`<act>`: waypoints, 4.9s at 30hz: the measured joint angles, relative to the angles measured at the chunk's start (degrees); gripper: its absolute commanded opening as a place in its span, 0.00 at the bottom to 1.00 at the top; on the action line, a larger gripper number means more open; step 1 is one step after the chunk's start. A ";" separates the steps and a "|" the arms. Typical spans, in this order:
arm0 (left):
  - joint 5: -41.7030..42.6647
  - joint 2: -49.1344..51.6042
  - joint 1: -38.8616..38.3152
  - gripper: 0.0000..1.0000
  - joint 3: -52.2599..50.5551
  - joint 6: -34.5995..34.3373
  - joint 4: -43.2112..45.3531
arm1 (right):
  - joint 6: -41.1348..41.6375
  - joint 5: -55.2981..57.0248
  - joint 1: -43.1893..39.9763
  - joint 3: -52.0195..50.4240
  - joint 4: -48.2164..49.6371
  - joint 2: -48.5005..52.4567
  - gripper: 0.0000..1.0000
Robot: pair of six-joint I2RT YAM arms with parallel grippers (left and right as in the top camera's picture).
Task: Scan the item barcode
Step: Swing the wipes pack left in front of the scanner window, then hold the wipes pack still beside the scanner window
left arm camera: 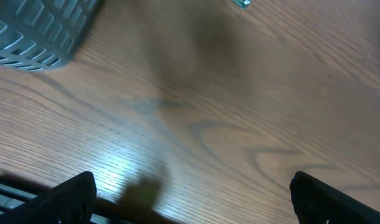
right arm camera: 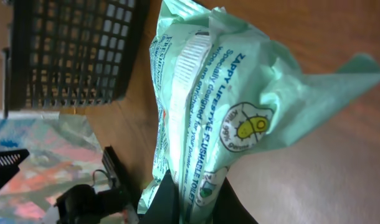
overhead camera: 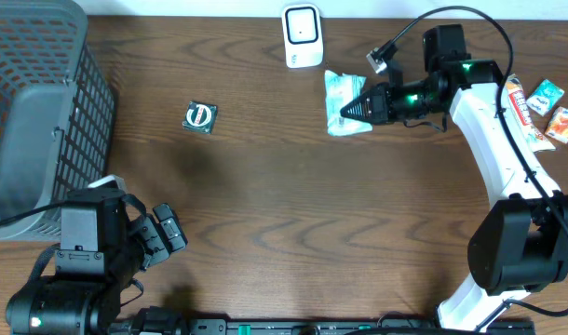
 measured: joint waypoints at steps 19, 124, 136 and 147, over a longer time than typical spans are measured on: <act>0.00 0.00 0.00 0.98 0.00 0.00 0.00 | -1.55 -1.03 7.06 -0.07 8.24 0.00 0.01; 0.00 0.00 0.00 0.98 0.00 0.00 0.00 | 14.93 10.49 9.18 -0.07 20.02 0.00 0.01; 0.00 0.00 0.00 0.97 0.00 0.00 0.00 | 10.56 -0.50 9.18 -0.07 25.77 0.00 0.01; 0.00 0.00 0.00 0.98 0.00 0.00 0.00 | 8.72 -1.57 9.18 -0.07 25.79 0.00 0.01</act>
